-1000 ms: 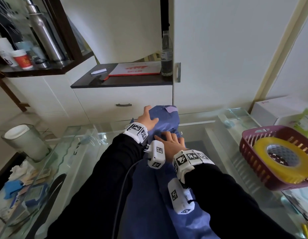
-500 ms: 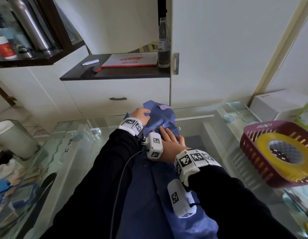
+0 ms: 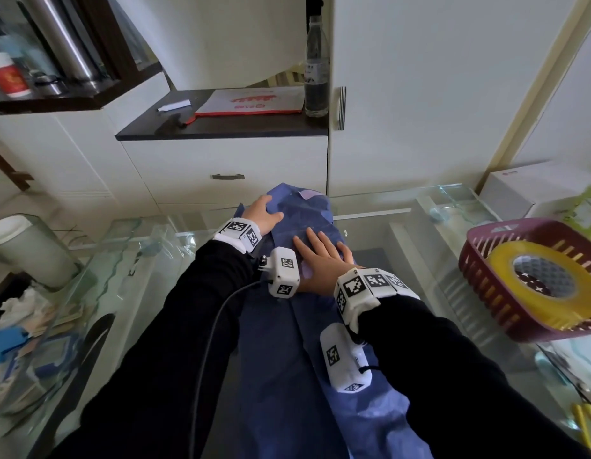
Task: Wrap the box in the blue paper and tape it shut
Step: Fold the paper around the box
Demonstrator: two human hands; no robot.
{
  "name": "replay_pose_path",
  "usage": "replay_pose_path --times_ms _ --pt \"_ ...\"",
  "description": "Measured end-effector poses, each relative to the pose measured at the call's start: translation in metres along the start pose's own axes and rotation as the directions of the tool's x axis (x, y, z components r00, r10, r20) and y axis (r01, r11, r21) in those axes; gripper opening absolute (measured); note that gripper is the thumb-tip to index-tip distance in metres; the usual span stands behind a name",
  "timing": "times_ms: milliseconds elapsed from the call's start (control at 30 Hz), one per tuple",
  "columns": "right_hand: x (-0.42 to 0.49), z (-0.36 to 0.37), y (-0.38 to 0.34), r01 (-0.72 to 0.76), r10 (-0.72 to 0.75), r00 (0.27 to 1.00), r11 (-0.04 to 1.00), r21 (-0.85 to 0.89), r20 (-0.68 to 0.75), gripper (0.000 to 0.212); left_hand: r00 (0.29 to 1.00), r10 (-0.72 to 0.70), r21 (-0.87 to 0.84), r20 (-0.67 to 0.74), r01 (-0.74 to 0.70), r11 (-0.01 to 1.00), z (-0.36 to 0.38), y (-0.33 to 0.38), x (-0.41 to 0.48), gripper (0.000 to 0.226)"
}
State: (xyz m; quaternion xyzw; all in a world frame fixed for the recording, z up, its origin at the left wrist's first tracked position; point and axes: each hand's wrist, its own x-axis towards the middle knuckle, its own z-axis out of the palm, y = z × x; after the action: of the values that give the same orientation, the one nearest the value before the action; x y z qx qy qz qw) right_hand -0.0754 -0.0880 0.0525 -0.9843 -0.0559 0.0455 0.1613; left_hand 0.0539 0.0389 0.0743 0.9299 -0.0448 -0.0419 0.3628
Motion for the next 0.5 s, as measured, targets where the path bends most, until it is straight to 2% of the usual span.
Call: replay_pose_path --times_ms 333,400,500 --pt "0.047 -0.004 -0.002 -0.043 0.044 0.998 0.999 0.031 -0.039 0.087 0.987 0.032 0.246 -0.158 0.008 0.969 0.005 -0.013 -0.012 0.053" --pt "0.048 -0.001 -0.001 -0.052 0.051 0.997 0.999 -0.010 -0.049 0.079 0.992 0.010 0.271 -0.122 0.023 0.962 0.013 -0.016 -0.020 0.053" --pt "0.049 0.001 0.007 -0.073 0.072 0.996 0.997 -0.026 -0.045 0.066 1.000 -0.007 0.187 -0.024 0.011 0.982 0.026 -0.019 -0.025 0.050"
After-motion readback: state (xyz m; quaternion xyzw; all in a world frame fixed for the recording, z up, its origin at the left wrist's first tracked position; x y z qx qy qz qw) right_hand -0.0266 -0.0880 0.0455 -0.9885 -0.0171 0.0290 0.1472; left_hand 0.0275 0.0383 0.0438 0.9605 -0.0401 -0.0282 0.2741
